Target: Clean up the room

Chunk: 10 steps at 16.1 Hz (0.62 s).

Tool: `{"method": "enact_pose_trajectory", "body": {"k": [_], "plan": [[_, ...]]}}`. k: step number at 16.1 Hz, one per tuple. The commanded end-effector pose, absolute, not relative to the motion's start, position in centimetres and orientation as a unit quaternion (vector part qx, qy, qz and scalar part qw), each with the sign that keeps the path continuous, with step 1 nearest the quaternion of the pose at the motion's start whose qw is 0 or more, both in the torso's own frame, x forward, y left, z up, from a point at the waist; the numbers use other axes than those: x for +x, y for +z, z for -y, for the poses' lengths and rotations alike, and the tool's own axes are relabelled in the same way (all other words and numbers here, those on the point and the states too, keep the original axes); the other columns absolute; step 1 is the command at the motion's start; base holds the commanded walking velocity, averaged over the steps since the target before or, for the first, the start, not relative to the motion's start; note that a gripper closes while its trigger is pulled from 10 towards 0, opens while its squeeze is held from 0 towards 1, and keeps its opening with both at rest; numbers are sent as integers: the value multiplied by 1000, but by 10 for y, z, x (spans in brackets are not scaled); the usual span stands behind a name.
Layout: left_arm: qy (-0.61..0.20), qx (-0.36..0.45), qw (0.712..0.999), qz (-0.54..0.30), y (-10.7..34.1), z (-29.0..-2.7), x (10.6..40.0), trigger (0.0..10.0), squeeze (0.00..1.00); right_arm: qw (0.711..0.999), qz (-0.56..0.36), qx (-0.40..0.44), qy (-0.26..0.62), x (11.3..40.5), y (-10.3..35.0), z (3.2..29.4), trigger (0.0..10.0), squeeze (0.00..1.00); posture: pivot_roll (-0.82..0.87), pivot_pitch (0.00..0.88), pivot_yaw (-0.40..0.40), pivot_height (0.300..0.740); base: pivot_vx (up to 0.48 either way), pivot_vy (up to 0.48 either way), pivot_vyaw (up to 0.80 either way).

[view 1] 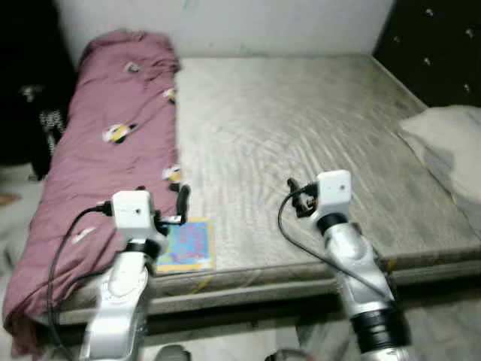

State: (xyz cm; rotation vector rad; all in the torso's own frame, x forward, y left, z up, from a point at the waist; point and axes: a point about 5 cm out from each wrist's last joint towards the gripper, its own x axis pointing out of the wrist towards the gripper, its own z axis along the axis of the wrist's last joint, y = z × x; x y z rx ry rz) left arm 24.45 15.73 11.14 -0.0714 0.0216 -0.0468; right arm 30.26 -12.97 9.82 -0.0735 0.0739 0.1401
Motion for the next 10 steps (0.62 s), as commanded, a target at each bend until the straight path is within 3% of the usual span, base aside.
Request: {"method": "enact_pose_trajectory", "body": {"k": [1, 4, 10], "plan": [[-21, -32, 999, -2, 116, -159, 246, 10000, 0, 997, -32, -29, 62, 306, 104, 129, 10000, 0, 20, 40, -35, 740, 0, 480, 0], [-13, -28, 1000, 1, 116, -159, 247, 10000, 0, 998, -38, -38, 10, 310, 103, 143, 10000, 0, 19, 38, -37, 740, 0, 480, 0], [-8, -16, 1000, 7, 117, -160, 249, 10000, 0, 998, -35, -41, 23, 310, 105, 140, 10000, 0, 18, 36, -35, 740, 0, 480, 0]]}}
